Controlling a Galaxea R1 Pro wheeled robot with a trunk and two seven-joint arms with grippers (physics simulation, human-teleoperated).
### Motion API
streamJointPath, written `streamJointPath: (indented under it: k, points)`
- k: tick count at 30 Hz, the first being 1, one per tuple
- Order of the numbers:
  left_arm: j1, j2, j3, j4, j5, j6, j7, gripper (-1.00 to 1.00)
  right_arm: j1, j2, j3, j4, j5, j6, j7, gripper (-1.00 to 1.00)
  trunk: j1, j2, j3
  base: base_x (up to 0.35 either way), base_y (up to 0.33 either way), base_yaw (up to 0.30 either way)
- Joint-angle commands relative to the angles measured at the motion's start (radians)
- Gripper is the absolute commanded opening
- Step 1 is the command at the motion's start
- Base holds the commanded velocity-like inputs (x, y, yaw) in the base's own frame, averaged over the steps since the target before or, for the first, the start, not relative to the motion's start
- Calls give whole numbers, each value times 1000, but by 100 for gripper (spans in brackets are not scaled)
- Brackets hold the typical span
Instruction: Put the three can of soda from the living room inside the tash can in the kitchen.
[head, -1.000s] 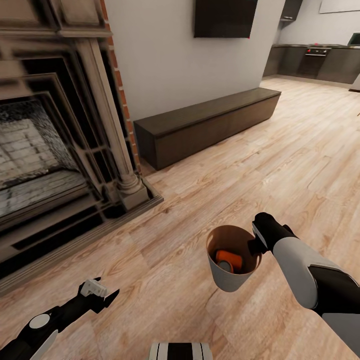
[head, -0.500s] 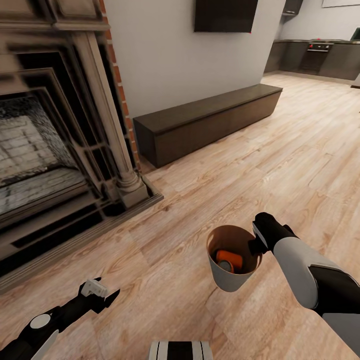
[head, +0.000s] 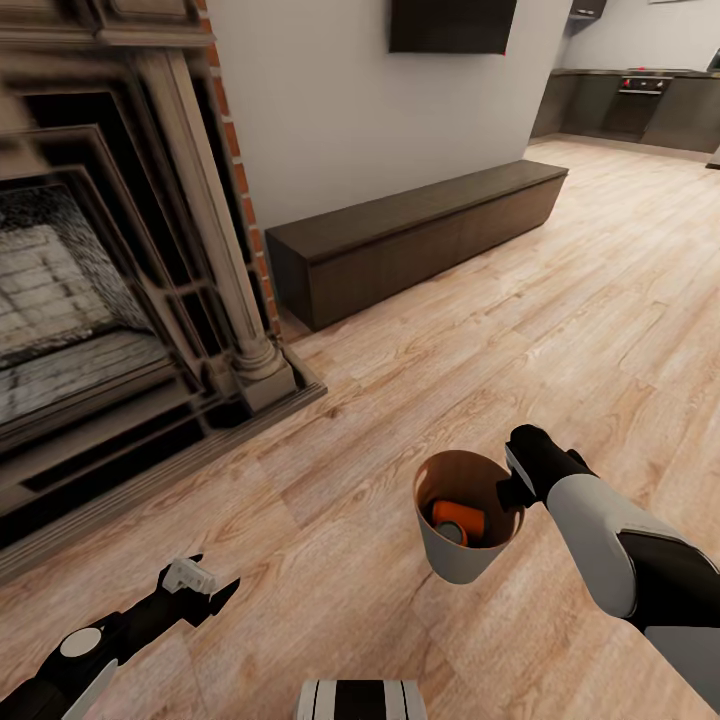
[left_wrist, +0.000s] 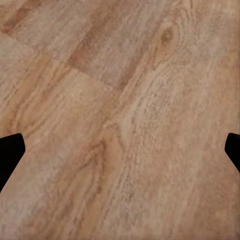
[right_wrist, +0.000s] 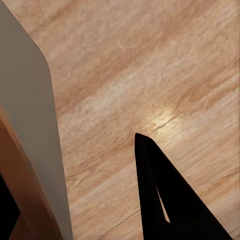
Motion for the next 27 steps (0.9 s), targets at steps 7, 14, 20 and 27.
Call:
streamJointPath:
  k: [7,14,20,27]
  points:
    - [1,0,-1,0,0,-2,0,100,0,-1,-2,1,-15,0,2,-100,1,-1,-12,0,0,0]
    - [1,0,-1,0,0,-5,0,100,0,0,-2,2,-15,0,2,-100,1,-1,-12,0,0,0]
    - [1,0,-1,0,0,-6,0,100,0,0,-2,2,-15,0,3,-100,1,-1,-12,0,0,0]
    - [1,0,-2,0,0,-6,0,100,0,0,-2,3,-15,0,3,-100,2,-1,-19,0,0,0]
